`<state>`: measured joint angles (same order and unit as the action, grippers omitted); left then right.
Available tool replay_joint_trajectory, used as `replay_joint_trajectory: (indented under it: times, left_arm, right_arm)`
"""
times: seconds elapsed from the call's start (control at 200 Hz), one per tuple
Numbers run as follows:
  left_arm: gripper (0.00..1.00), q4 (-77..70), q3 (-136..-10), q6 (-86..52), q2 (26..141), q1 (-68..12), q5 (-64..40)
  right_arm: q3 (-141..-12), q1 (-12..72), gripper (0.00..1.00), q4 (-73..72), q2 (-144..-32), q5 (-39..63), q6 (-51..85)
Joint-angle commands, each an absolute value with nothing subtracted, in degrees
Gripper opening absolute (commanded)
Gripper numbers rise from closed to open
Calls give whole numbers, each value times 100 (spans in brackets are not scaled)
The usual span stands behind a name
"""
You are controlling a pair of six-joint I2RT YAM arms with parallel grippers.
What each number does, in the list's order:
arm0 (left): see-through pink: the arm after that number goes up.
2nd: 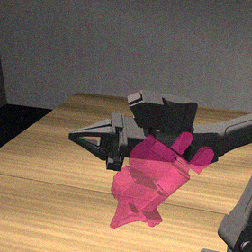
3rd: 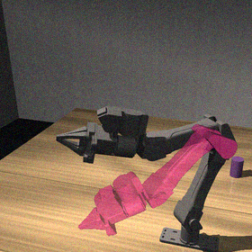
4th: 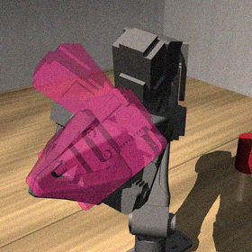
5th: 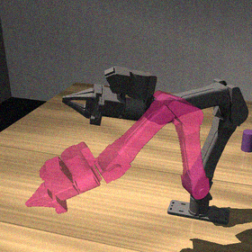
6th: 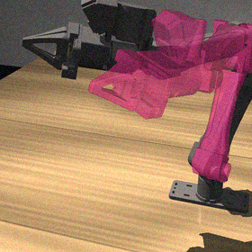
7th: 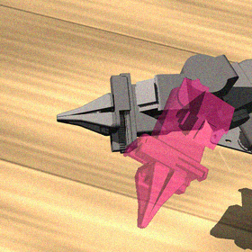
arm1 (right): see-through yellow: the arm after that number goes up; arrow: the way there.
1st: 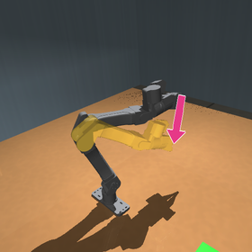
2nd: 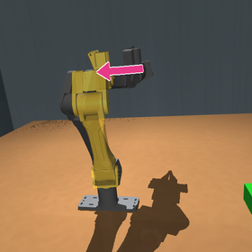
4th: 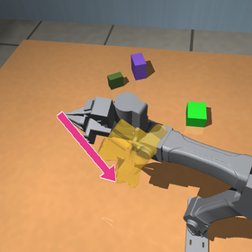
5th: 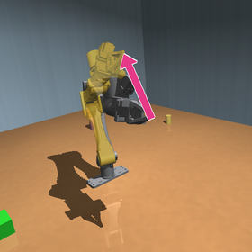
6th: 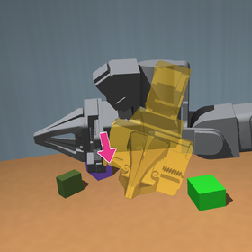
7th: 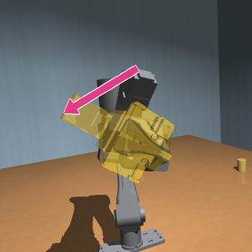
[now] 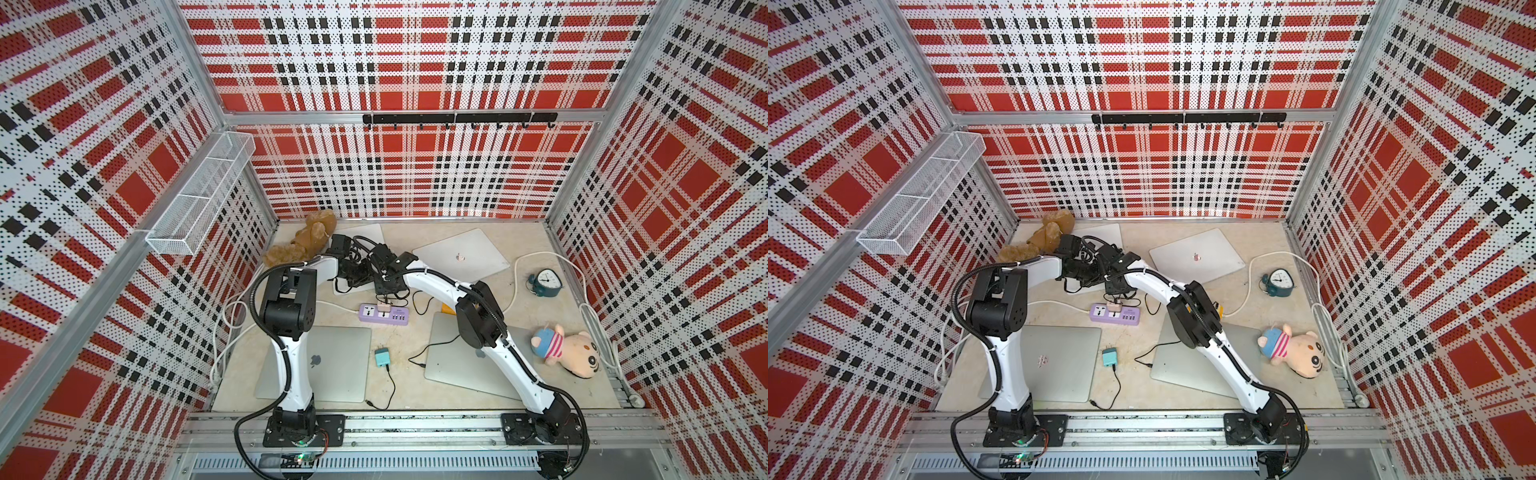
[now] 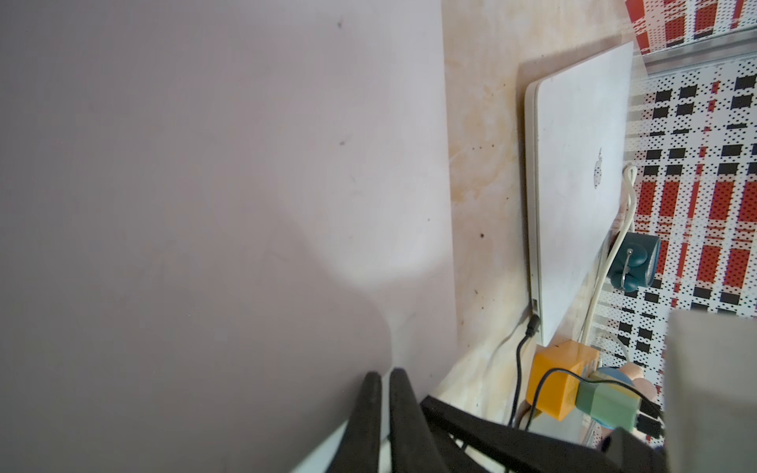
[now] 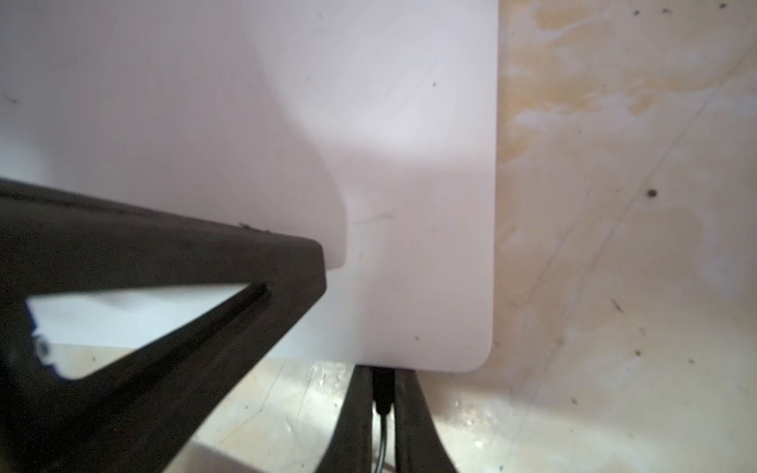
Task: Unplug the laptop charger
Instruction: Remove the charging cable from the laptop.
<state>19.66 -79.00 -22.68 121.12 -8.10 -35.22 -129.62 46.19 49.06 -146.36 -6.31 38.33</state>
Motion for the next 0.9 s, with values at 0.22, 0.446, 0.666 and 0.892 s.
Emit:
replay_joint_trajectory:
  times: [0.22, 0.446, 0.666, 0.892]
  left_arm:
    - [12, 2558, -7647, -2224, 12527, -871, -3010]
    - [12, 2556, -7655, -2231, 12528, -868, -3012]
    - [12, 2558, -7673, -2232, 12533, -888, -3023]
    - [13, 2584, -7752, -2248, 12499, -905, -3030]
  right_arm:
    - [-12513, 4540, 0, 5242, -14599, -358, 3796]
    - [-13013, 4720, 0, 5246, -14855, -47, 3954]
    - [-12238, 4528, 0, 5197, -14290, -482, 3850]
    - [-11900, 4395, 0, 5030, -13865, -591, 3884]
